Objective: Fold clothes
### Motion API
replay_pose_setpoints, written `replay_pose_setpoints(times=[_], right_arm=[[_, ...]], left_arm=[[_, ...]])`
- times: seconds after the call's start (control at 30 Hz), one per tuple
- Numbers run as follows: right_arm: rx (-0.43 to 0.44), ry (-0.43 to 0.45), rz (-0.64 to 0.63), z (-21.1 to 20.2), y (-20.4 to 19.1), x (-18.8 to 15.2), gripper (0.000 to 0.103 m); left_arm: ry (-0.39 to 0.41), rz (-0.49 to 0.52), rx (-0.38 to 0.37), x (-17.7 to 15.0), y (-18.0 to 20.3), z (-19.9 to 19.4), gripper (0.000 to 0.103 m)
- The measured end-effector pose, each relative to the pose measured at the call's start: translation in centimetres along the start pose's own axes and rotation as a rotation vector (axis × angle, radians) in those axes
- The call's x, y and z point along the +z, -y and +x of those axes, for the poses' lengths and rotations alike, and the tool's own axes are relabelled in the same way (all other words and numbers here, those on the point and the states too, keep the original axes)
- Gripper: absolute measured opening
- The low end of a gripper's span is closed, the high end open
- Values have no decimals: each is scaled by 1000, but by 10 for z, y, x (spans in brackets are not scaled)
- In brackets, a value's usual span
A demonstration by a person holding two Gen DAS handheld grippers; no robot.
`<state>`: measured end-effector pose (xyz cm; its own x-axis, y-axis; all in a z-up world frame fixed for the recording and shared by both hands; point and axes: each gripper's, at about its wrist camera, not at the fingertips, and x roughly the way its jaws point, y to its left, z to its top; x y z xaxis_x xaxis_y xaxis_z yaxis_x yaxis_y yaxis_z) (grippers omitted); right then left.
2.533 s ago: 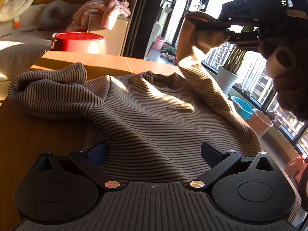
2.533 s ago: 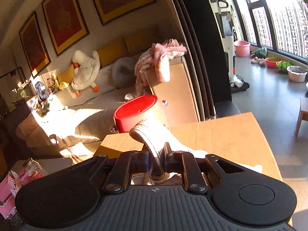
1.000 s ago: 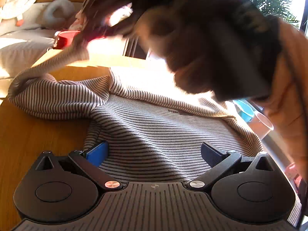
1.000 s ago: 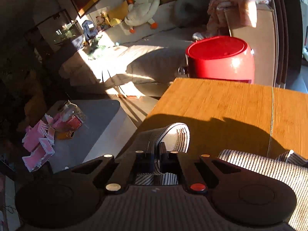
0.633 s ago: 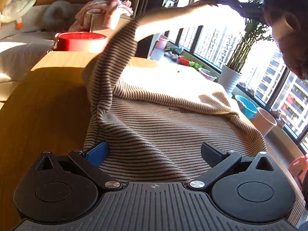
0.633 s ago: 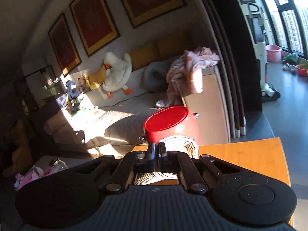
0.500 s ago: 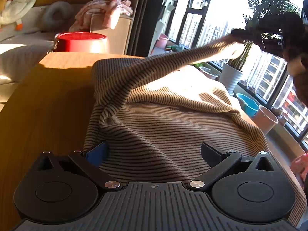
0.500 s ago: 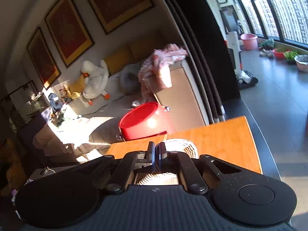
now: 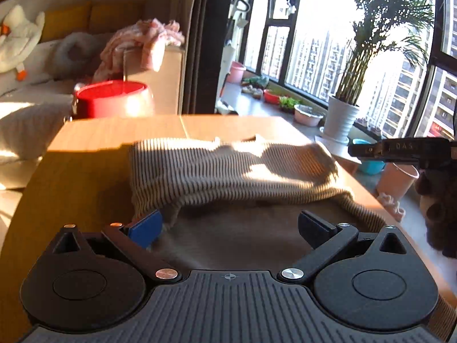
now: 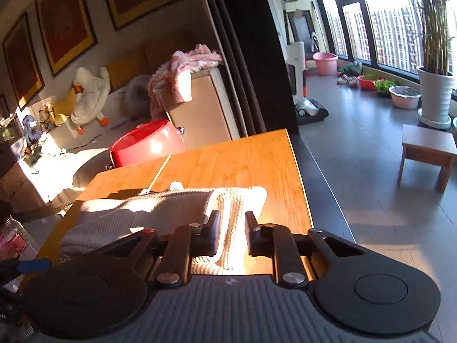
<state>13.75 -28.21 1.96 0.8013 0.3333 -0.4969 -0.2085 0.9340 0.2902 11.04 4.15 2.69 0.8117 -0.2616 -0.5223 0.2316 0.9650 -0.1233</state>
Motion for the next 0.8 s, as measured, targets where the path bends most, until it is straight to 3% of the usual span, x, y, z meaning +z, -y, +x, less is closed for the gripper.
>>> replay_pose_setpoints(times=[0.07, 0.13, 0.17, 0.27, 0.43, 0.57, 0.67, 0.8], right_arm=[[33, 12, -17, 4, -14, 3, 56], [43, -13, -31, 18, -24, 2, 58], [41, -34, -40, 28, -29, -1, 57], [50, -68, -79, 42, -40, -6, 5], [34, -1, -43, 23, -28, 2, 4], [-58, -92, -39, 32, -8, -15, 4], [-74, -88, -56, 31, -6, -20, 5], [-154, -27, -138, 18, -21, -13, 20]], left_arm=[[23, -1, 29, 14, -1, 6, 103], [31, -8, 51, 24, -3, 13, 103], [27, -11, 51, 27, -4, 16, 103], [33, -5, 24, 29, -4, 16, 103], [35, -27, 9, 29, -14, 26, 103], [-9, -73, 3, 19, -23, 49, 103], [-57, -80, 28, 6, -31, 66, 103], [-94, -132, 34, -3, -43, 73, 103]])
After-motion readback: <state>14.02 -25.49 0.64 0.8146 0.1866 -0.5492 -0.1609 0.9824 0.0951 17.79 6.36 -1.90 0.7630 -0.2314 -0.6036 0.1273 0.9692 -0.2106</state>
